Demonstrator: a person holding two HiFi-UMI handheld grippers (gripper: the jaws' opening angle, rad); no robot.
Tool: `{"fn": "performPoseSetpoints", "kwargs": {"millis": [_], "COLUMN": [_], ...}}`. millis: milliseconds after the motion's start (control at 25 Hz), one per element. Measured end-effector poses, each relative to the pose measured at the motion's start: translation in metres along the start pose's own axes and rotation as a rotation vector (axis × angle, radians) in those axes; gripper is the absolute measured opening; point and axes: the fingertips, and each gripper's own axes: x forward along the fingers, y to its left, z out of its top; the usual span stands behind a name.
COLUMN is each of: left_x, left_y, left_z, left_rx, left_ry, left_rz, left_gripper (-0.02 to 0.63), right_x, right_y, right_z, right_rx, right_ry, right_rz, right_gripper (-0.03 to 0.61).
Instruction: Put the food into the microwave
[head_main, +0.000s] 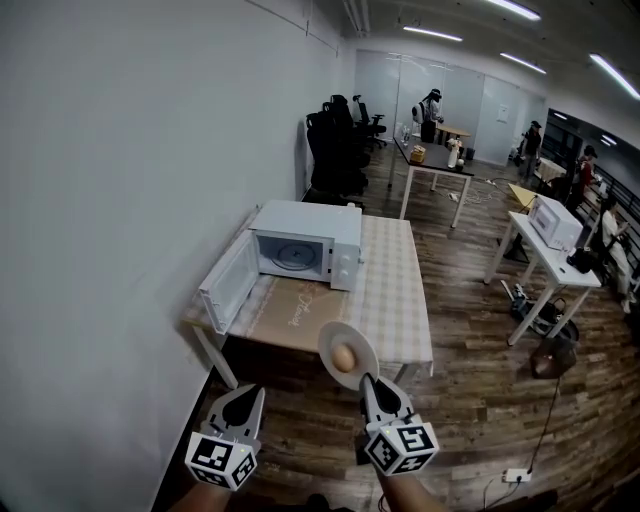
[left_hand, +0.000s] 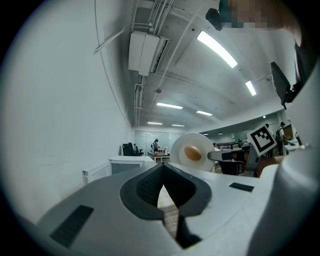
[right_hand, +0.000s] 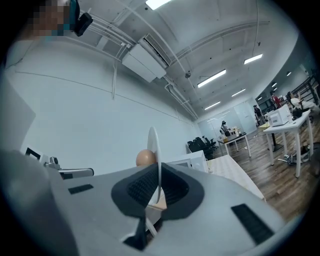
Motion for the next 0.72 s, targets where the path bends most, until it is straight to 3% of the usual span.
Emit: {"fn": "performPoseSetpoints", "kwargs": {"millis": [320,720], "left_x": [0.020,0.057], "left_y": [0.001,0.025], "left_z": [0.001,-0.001], "left_rx": [0.020,0.023], "left_ry": [0.001,-0.007], "left_rz": [0.060,0.035], "left_gripper": [0.008,0.008], "right_x": [0.015,0.048], "right_y": [-0.022,-0.036], "right_z": [0.000,0.002], "right_rx": [-0.005,-0.003], "right_ry": [0.012,0.011], "right_rz": [0.027,0.005], "right_gripper": [0.016,0.016]}}
